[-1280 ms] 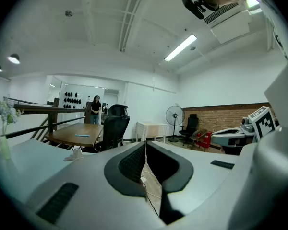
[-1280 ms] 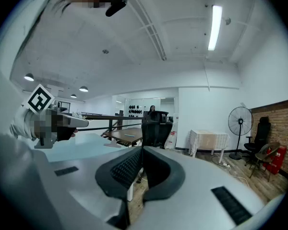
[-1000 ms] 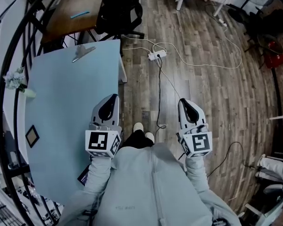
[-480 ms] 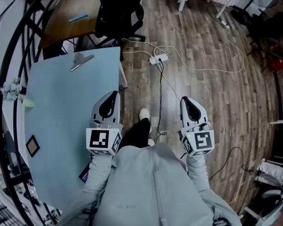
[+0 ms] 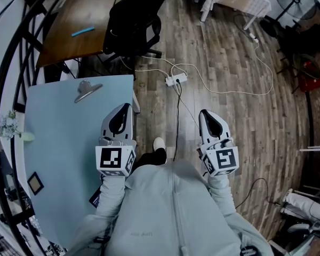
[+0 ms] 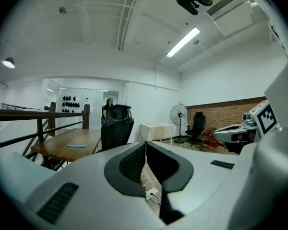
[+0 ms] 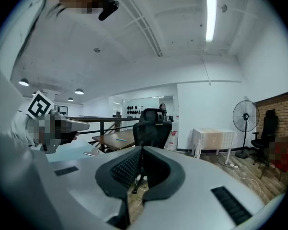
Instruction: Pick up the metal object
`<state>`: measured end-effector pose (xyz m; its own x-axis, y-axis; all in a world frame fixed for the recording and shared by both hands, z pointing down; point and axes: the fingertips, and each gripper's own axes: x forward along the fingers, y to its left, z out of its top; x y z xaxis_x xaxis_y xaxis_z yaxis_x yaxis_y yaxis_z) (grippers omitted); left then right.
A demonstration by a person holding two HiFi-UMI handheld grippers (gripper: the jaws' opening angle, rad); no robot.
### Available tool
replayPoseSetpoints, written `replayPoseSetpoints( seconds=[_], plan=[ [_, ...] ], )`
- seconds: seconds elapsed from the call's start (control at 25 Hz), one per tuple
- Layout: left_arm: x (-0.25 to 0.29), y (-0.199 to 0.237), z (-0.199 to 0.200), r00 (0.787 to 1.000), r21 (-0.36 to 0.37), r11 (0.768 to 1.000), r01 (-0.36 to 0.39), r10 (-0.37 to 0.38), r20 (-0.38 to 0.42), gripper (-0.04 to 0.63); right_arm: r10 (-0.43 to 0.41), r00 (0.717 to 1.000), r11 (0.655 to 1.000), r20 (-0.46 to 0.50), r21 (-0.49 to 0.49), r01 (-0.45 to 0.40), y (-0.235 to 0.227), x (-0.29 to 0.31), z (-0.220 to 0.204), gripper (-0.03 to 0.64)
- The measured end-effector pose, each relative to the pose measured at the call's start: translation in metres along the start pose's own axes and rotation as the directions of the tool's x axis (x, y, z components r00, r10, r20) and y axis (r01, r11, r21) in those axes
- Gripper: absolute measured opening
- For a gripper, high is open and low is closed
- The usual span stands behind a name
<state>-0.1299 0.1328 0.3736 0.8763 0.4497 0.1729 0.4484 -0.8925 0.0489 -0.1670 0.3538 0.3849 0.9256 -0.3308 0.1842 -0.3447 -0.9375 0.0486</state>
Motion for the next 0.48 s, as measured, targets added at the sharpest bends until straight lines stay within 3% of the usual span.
replayPoseSetpoints(
  seconds=[0.48],
  plan=[
    [0.019, 0.056, -0.008, 0.994, -0.063, 0.992, -0.114, 0.113, -0.008, 0.031, 0.093, 0.995, 0.996, -0.036, -0.006, -0.093, 0.006, 0.066, 0.007, 0.025]
  ],
)
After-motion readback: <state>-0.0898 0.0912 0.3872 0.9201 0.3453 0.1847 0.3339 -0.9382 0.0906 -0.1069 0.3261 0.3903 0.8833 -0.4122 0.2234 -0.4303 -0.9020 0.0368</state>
